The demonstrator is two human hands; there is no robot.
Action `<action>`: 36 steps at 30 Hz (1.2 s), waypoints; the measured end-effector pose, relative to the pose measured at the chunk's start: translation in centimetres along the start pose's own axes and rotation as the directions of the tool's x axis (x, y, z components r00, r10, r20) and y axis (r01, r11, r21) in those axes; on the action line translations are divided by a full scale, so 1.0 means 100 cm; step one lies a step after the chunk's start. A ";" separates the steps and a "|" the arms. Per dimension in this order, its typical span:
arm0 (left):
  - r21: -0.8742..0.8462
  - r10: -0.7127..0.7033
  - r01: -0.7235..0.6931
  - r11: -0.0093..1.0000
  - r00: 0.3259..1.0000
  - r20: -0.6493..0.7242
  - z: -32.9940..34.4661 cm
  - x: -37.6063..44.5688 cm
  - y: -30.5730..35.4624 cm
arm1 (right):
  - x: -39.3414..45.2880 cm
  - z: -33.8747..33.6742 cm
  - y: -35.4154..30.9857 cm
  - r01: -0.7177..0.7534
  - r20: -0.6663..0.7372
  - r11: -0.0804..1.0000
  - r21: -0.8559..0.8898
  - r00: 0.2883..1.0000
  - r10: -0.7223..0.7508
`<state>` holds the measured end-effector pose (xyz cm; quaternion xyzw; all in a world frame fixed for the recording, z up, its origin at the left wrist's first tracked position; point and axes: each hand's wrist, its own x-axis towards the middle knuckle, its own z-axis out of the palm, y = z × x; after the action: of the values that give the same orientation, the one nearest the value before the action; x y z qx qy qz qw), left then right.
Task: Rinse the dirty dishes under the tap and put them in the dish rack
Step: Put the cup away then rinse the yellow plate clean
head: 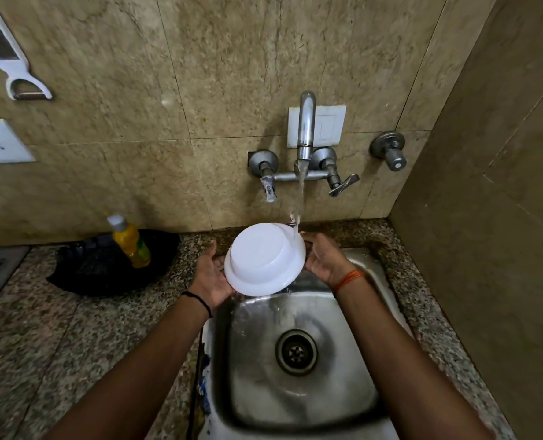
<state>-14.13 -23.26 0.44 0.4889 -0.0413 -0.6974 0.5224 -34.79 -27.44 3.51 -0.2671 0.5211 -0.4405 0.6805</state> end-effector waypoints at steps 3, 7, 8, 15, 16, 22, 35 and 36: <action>-0.020 -0.014 0.014 1.000 1.000 0.021 -0.003 0.000 0.005 | 0.002 -0.001 0.006 -0.015 -0.003 1.000 -0.021 1.000 0.015; -0.003 -0.004 0.004 1.000 0.998 0.059 0.006 -0.005 0.006 | 0.003 -0.014 0.012 -0.029 -0.026 0.999 -0.045 0.999 0.028; 0.010 -0.004 0.003 1.000 0.998 0.065 0.011 -0.005 0.004 | 0.003 -0.019 0.013 -0.037 -0.031 0.999 -0.031 0.999 0.037; 0.131 -0.060 0.045 0.990 0.992 0.115 0.048 -0.011 -0.019 | 0.000 -0.064 0.019 -0.070 -0.160 0.997 -0.027 0.985 0.065; 0.144 -0.074 0.055 0.988 0.989 0.129 0.052 -0.012 -0.022 | -0.001 -0.070 0.020 -0.068 -0.168 0.997 -0.037 0.984 0.061; 0.162 -0.130 0.105 0.981 0.980 0.152 0.055 -0.009 -0.032 | -0.016 -0.085 0.020 -0.038 -0.191 0.999 -0.013 0.981 0.035; 0.124 -0.107 0.093 0.988 0.988 0.108 0.036 -0.006 -0.020 | -0.011 -0.077 0.023 -0.106 -0.103 0.991 -0.081 0.990 0.097; 0.119 -0.104 0.091 0.989 0.988 0.110 0.036 -0.006 -0.020 | -0.012 -0.077 0.023 -0.108 -0.104 0.990 -0.095 0.990 0.098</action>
<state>-18.10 -23.46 1.55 0.4780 -0.0874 -0.7459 0.4555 -41.40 -24.60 -0.25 -0.2513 0.5887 -0.3907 0.6616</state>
